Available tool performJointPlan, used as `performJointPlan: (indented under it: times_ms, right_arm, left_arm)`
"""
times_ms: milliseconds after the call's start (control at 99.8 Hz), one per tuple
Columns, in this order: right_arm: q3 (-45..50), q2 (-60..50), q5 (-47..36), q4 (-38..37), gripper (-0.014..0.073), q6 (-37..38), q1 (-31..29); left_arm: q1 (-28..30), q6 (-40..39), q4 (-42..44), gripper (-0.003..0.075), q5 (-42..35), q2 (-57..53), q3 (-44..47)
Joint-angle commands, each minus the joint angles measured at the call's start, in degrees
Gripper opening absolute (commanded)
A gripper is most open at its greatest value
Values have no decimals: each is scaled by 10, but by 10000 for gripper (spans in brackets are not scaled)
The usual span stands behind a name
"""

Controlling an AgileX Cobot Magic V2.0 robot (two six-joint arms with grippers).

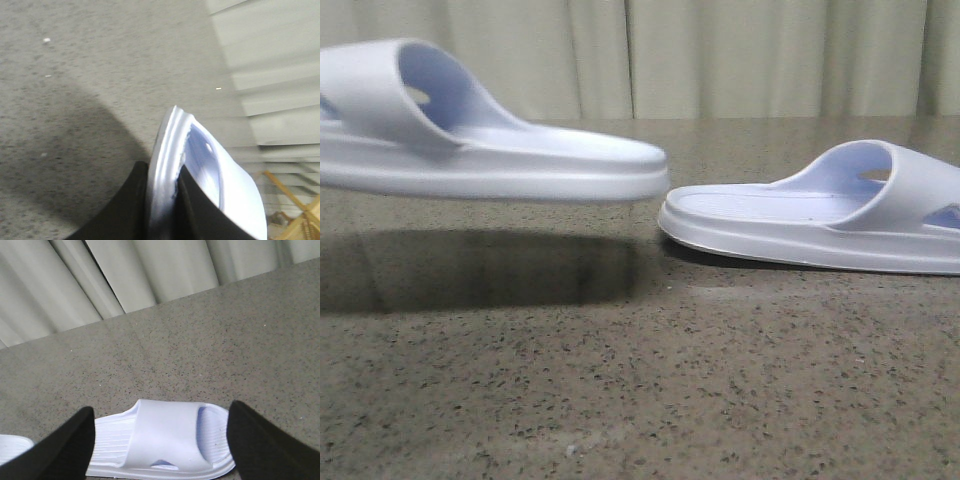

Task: Insert blue slippers together front up

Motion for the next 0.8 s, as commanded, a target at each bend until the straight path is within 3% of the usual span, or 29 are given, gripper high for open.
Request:
performJointPlan:
  times_ms: [0,130,391,792]
  right_arm:
    - [-19,24,-44,-5,475,-2,0]
    - [-19,63,-48,-19,475,19,-1]
    - [-19,163,-66,-153,475,174,-1]
    - [-19,309,-100,-154,475,190,-1]
  left_arm:
    - [-5,1,-28,16,-18,-19,-23]
    - [-5,1,-30,16,-17,-25,-24]
    - [-5,1,-30,16,-17,-25,-24]
    - [-5,1,-30,16,-17,-25,-24]
